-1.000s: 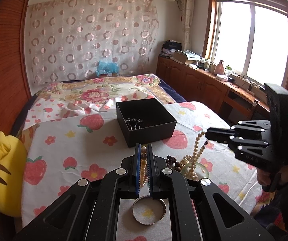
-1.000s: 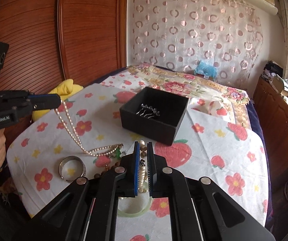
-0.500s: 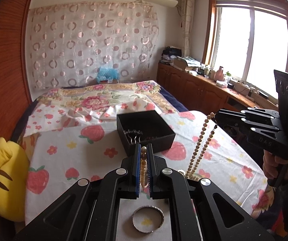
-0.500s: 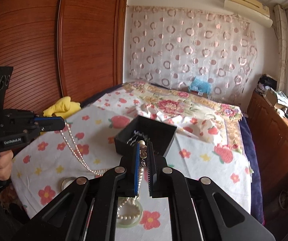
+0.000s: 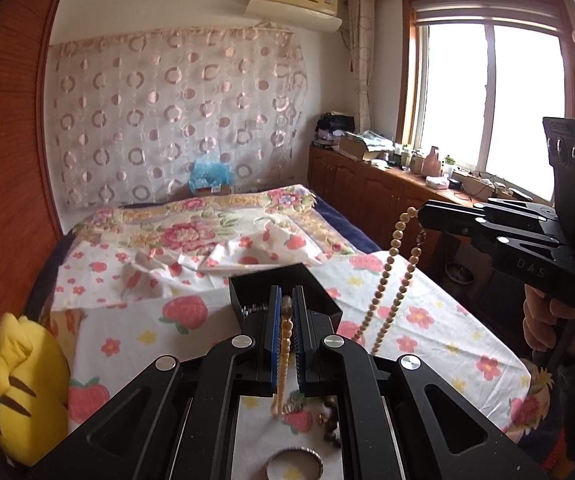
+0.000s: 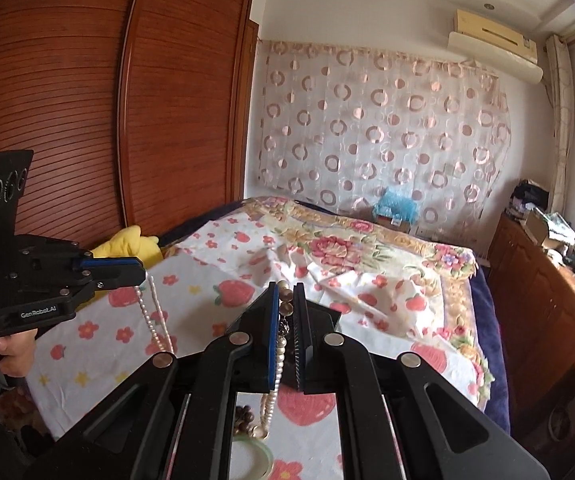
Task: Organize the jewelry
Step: 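Carry both pearl strands over the black box with both tools, then lower the pearl strands into the box, open both tools and withdraw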
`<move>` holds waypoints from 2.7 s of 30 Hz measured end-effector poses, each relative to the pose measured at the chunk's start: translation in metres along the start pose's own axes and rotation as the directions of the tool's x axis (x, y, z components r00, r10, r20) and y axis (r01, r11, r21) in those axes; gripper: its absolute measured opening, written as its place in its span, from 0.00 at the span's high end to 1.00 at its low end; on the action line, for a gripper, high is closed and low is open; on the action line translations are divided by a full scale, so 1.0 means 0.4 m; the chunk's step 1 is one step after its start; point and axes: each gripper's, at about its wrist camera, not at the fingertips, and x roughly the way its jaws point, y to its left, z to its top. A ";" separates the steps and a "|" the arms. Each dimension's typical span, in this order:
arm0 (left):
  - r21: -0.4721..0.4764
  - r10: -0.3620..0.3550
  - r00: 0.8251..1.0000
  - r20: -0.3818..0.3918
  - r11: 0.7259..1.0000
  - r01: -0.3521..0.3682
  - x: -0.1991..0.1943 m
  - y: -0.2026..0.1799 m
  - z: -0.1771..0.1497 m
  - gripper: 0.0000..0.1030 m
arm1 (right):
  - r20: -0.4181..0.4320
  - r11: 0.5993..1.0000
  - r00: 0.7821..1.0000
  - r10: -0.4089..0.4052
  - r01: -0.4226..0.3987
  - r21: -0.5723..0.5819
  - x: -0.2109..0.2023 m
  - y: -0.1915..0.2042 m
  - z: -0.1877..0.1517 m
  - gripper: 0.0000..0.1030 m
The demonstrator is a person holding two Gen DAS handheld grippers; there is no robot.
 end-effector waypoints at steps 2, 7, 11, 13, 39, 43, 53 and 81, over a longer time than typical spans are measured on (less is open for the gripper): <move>0.013 0.002 1.000 0.008 1.000 -0.002 0.003 -0.003 0.017 0.95 | 0.004 1.000 1.000 -0.003 0.003 -0.006 0.011 -0.007 0.017 0.92; 0.030 -0.010 1.000 0.024 1.000 0.009 0.018 -0.008 0.061 0.95 | 0.013 1.000 1.000 -0.009 0.010 -0.016 0.042 -0.019 0.050 0.92; 0.038 -0.013 0.999 0.043 0.999 0.012 0.026 -0.008 0.096 0.95 | 0.025 1.000 1.000 -0.011 0.012 -0.018 0.069 -0.042 0.079 0.92; 0.038 -0.015 0.998 0.054 0.999 0.013 0.032 -0.008 0.118 0.95 | 0.034 1.000 0.999 -0.012 0.013 -0.019 0.081 -0.054 0.095 0.92; -0.004 -0.038 0.999 0.027 0.999 0.038 0.226 0.044 0.221 0.95 | -0.173 0.996 0.981 0.084 -0.076 0.050 0.404 -0.114 -0.045 0.92; 0.002 -0.041 0.998 0.042 0.999 0.041 0.234 0.041 0.244 0.95 | -0.197 0.995 0.976 0.090 -0.079 0.063 0.427 -0.113 -0.086 0.92; 0.010 -0.042 0.999 0.032 0.999 0.042 0.256 0.034 0.250 0.95 | -0.206 0.994 0.973 0.099 -0.087 0.070 0.432 -0.121 -0.112 0.91; -0.010 -0.010 0.976 -0.217 1.000 0.009 0.250 0.040 -0.059 0.86 | -0.258 0.986 0.961 0.102 -0.064 0.152 0.244 -0.016 -0.326 0.64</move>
